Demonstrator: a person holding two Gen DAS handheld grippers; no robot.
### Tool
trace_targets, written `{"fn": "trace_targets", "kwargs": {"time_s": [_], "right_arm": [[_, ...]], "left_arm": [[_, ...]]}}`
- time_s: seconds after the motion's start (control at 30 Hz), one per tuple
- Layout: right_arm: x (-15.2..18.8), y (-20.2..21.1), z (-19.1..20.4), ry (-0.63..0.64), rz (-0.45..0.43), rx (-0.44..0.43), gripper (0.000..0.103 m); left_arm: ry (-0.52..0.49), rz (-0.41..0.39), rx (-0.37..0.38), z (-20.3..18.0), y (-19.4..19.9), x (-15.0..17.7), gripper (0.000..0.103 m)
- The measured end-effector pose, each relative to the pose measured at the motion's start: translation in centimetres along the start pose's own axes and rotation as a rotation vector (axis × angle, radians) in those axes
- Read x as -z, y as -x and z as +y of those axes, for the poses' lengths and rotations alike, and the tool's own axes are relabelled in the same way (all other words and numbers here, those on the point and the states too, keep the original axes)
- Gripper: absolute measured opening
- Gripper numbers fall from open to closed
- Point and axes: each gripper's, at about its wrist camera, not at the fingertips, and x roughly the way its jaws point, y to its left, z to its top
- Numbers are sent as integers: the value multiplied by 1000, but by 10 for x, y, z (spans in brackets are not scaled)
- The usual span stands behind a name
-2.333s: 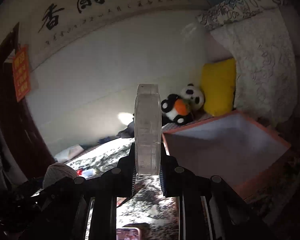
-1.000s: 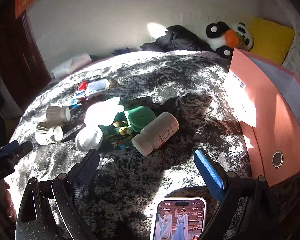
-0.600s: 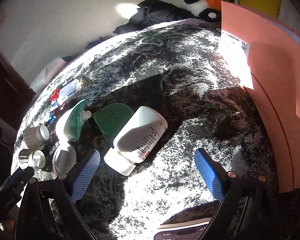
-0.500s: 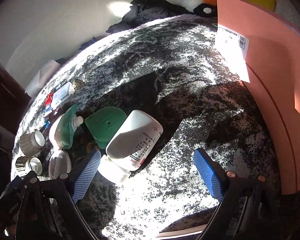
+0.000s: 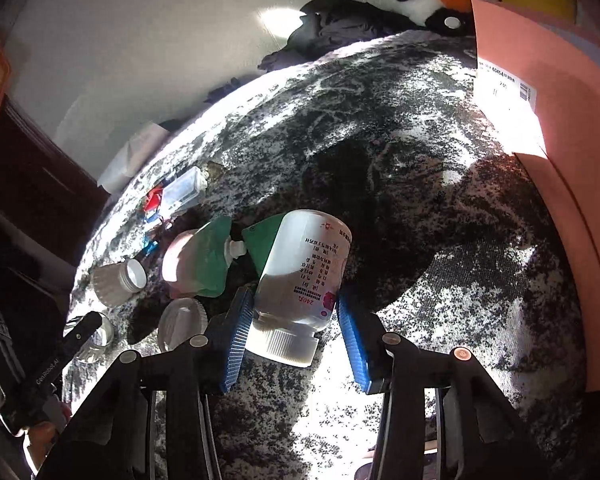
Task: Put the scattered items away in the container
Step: 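Grasp the white pill bottle with right tool while left grasps a grey ribbed cup, then carry the grey cup and white bottle with both tools toward the pink box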
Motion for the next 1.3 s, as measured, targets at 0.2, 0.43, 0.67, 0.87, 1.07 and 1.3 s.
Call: {"fn": "trace_targets", "kwargs": {"time_s": [0.2, 0.43, 0.67, 0.87, 1.07, 1.3], "right_arm": [[13, 40, 23, 67, -44, -98, 45], [23, 124, 36, 159, -195, -159, 43], [15, 206, 1, 163, -393, -126, 0], [4, 204, -41, 120, -355, -49, 5], [11, 126, -49, 231, -115, 113, 97], [7, 46, -45, 324, 82, 208, 82]], "left_arm": [[-33, -56, 49, -18, 36, -1, 55], [-144, -114, 168, -82, 82, -2, 55], [-248, -169, 304, -165, 118, -4, 56], [-283, -136, 316, -190, 109, 7, 55], [-274, -107, 267, -167, 96, 15, 55], [-261, -86, 209, -131, 79, 22, 55]]}}
